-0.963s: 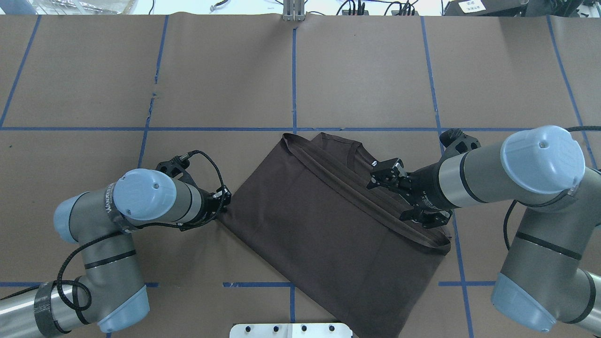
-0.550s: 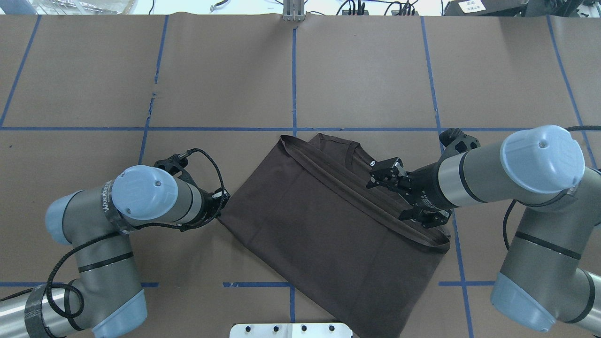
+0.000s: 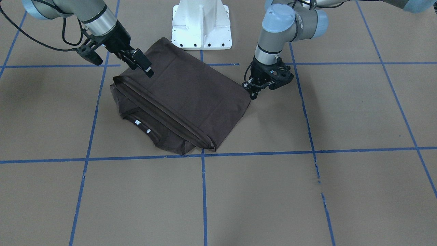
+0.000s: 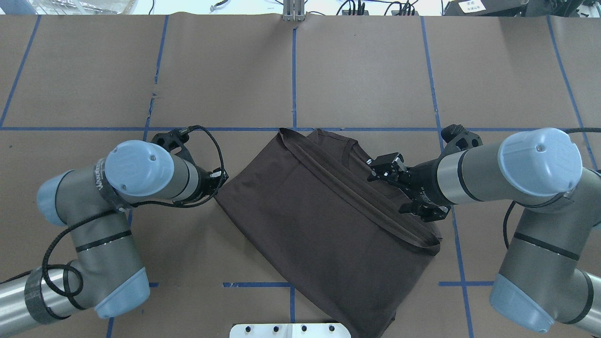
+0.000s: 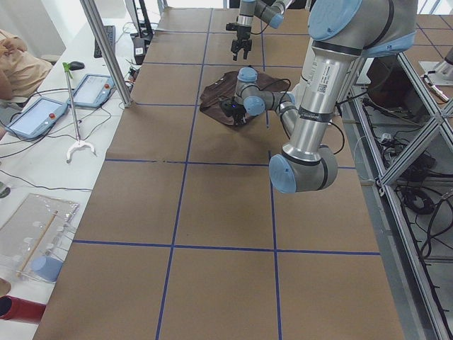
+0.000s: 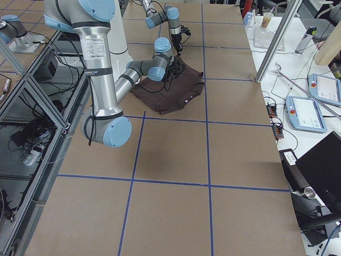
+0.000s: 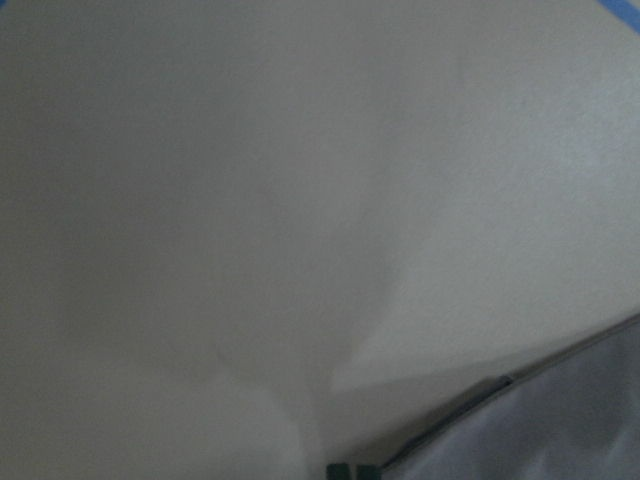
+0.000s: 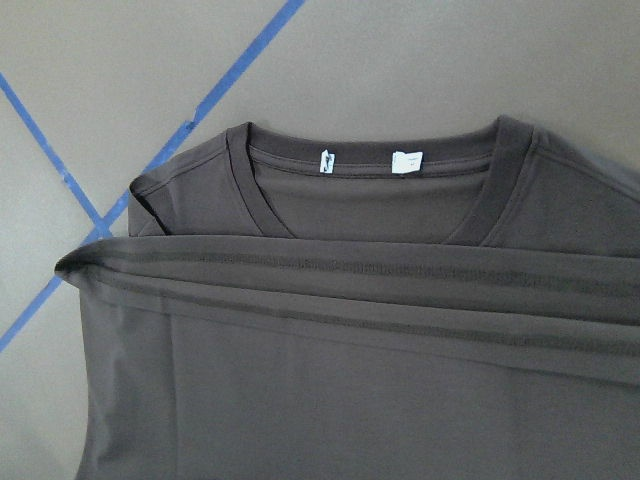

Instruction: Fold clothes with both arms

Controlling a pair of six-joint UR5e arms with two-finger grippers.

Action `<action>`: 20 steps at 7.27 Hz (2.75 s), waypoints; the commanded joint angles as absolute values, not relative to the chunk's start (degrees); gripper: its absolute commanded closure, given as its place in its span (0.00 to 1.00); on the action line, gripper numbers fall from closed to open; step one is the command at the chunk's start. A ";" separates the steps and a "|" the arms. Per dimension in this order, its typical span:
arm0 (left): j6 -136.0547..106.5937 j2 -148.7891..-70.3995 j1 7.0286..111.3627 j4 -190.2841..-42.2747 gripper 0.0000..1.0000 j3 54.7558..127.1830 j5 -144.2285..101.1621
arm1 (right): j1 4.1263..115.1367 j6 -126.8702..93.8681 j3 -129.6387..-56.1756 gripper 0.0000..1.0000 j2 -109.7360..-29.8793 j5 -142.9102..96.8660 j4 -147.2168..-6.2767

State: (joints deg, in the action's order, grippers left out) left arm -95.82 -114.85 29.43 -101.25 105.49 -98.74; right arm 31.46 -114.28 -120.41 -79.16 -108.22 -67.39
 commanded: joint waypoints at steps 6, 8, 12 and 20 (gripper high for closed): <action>-86.38 -142.54 42.36 -137.84 1.00 52.01 -93.96 | 30.41 -113.64 -119.53 0.00 -76.82 -104.68 -67.32; -86.05 -145.35 43.15 -140.18 1.00 48.09 -92.81 | 30.06 -113.64 -116.73 0.00 -73.05 -104.42 -67.76; -85.87 -126.99 42.80 -139.66 0.23 74.36 -96.74 | 23.66 -109.37 -111.30 0.00 -69.79 -99.34 -70.55; -86.31 -124.28 42.63 -135.09 0.20 78.75 -103.62 | 18.72 -76.57 -102.92 0.00 -61.35 -95.54 -92.79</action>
State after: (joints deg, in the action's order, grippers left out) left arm -86.34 -124.28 42.66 -135.02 78.94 -103.52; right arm 18.79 -78.58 -103.55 -61.30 -95.43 -91.07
